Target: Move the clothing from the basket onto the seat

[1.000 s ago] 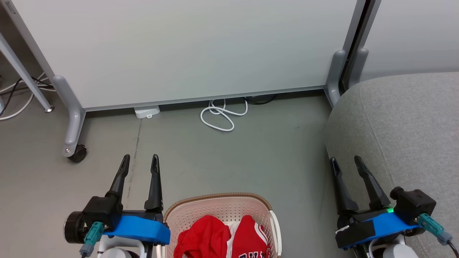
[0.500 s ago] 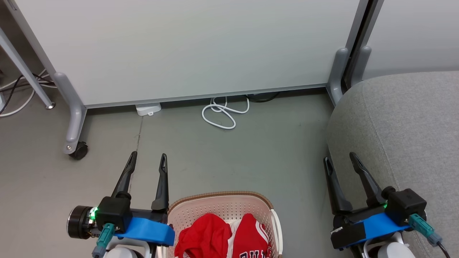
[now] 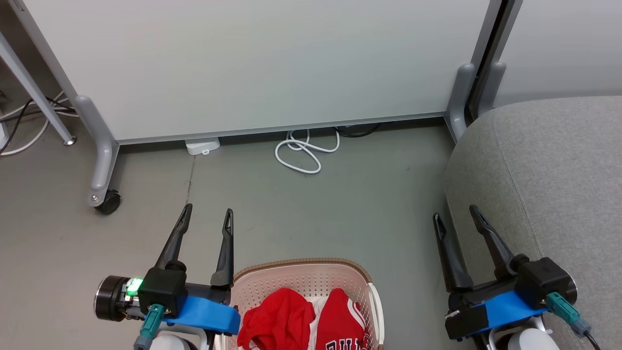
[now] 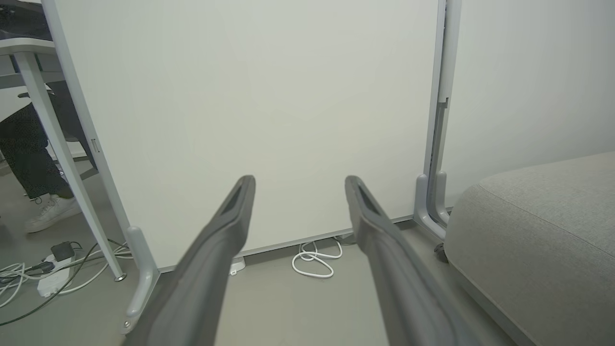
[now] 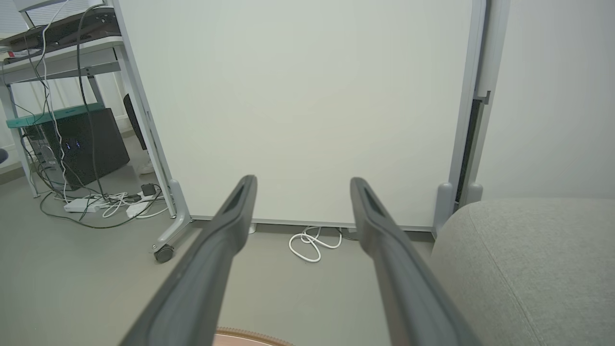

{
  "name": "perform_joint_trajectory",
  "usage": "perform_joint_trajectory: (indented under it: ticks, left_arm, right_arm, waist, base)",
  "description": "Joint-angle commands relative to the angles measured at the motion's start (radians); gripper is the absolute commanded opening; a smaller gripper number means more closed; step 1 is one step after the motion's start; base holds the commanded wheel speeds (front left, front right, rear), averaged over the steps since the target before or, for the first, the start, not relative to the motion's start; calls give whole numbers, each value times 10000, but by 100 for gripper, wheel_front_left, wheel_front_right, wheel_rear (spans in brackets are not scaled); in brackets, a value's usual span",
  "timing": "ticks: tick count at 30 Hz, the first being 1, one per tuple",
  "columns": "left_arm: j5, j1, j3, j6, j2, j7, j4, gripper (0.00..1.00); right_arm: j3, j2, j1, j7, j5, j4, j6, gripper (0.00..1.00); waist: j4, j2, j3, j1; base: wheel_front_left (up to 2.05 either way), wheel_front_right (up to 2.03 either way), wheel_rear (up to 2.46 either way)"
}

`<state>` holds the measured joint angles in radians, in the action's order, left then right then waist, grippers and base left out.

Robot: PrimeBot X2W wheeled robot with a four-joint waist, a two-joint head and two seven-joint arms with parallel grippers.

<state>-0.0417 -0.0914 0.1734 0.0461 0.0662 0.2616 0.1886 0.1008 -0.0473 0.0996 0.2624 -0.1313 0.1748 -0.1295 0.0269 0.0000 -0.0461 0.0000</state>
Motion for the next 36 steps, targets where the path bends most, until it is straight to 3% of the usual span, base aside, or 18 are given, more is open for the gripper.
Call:
perform_joint_trajectory:
  ticks: [1,22,36]
  left_arm:
    - [-35,-150,-42,44,8,52,30,100]
    - [-195,-463,95,419,-118,51,380,100]
    - [69,-2229,1070,782,126,49,1832,100]
  right_arm:
    - [2,-55,96,37,32,-21,-22,100]
    - [-3,-54,281,35,41,-302,-20,100]
    - [-143,-48,1225,35,296,-1035,-19,100]
  waist:
    - [4,0,-2,0]
    - [-32,0,-323,0]
    - [-463,0,-2247,0]
  base:
    - [0,0,0]
    - [0,0,0]
    - [0,0,0]
